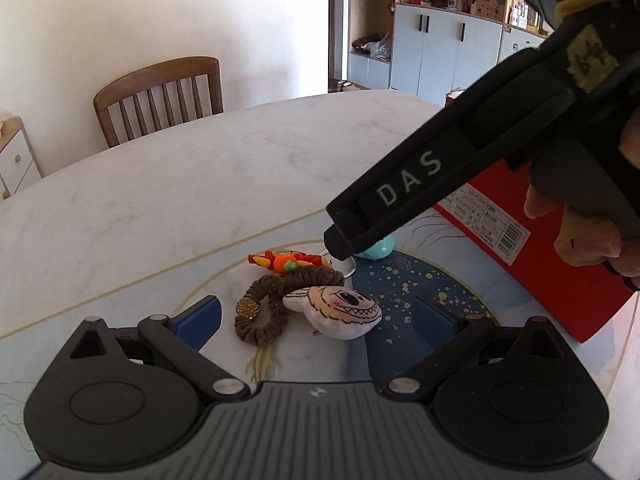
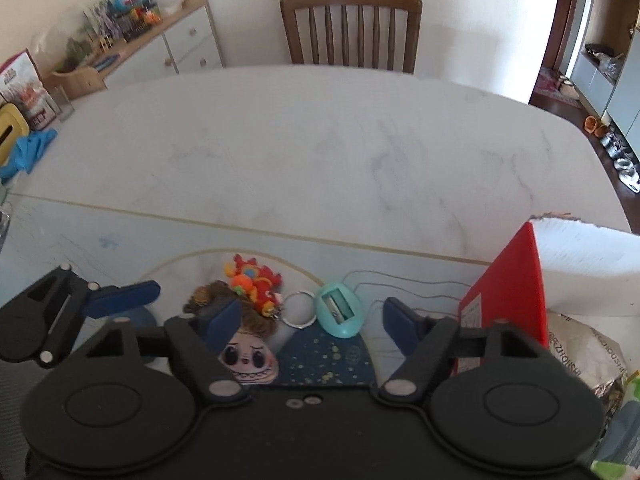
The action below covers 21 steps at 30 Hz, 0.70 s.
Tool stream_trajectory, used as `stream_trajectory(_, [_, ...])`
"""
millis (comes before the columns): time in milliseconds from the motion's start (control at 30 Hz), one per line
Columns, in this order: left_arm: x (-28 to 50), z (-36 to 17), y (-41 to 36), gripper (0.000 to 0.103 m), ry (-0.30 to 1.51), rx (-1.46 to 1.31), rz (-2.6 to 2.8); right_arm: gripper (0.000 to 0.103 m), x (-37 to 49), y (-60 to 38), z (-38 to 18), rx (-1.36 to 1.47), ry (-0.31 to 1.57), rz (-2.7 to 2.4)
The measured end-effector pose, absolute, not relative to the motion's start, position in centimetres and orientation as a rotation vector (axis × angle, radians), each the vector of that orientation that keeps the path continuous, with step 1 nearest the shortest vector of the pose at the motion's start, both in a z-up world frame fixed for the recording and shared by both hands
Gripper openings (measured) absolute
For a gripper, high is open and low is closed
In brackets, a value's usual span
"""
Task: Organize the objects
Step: 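Grasp the plush doll-face keychain with left tool while right tool grasps the teal clip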
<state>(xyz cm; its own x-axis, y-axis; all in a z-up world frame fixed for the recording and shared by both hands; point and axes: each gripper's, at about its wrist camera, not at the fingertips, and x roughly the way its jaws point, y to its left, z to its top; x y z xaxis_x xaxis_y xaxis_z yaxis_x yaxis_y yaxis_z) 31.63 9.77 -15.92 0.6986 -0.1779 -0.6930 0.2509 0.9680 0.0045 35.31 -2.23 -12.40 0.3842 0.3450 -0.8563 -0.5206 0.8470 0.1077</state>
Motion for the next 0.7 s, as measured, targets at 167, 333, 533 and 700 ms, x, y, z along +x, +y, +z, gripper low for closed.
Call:
stream_trajectory(167, [31.7,-16.4,9.3,0.085,0.76,0.119,-0.239,0.065,35.9,-2.1,-13.3,-0.222,1.068,0.544])
stream_trajectory(333, [31.6,-17.0,9.0,0.066,0.772,0.13,-0.223,0.061,36.4,-2.2,-13.9,-0.226,1.083,0.532])
stream_trajectory(533, [31.8,-17.0,9.0,0.057,0.763,0.142,-0.235,0.055,37.2,-1.7,-14.5,-0.226,1.101,0.519])
stream_trajectory(700, [32.2,-16.9,9.3,0.055,0.767,0.13,-0.239,0.048,37.6,-1.6,-15.0,-0.202,1.12,0.516])
